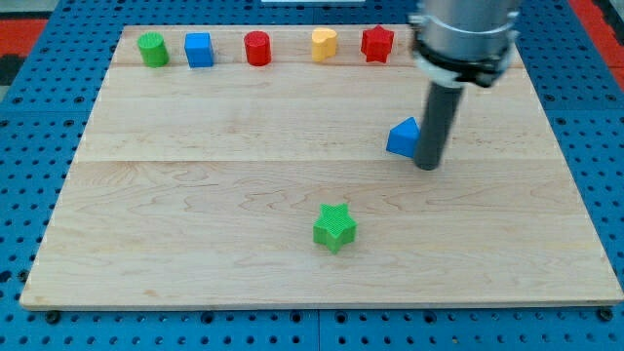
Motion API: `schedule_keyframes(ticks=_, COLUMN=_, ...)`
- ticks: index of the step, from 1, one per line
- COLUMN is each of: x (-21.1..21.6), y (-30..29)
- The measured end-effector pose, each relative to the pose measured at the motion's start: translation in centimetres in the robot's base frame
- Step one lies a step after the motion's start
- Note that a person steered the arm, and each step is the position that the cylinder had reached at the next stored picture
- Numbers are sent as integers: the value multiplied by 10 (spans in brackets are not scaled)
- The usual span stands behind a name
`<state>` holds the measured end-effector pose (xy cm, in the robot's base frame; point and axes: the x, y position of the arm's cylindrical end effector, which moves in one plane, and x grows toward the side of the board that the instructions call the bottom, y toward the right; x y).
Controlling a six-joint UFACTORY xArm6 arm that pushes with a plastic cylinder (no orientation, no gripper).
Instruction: Place blue triangle diagonally bottom left to the yellow heart
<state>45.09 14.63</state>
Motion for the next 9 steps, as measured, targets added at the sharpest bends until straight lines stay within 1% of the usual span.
schedule_keyframes(ticks=1, x=-38, y=-3)
schedule_keyframes(ticks=2, x=-72, y=-40)
schedule_keyframes(ticks=3, x=-71, y=-19)
schedule_keyframes(ticks=4, x=-38, y=5)
schedule_keyframes(ticks=5, x=-1, y=-31)
schedule_keyframes(ticks=6, x=-54, y=-97)
schedule_keyframes(ticks=7, x=-65, y=-108)
schedule_keyframes(ticks=8, x=-40, y=-72)
schedule_keyframes(ticks=9, x=-58, y=-57)
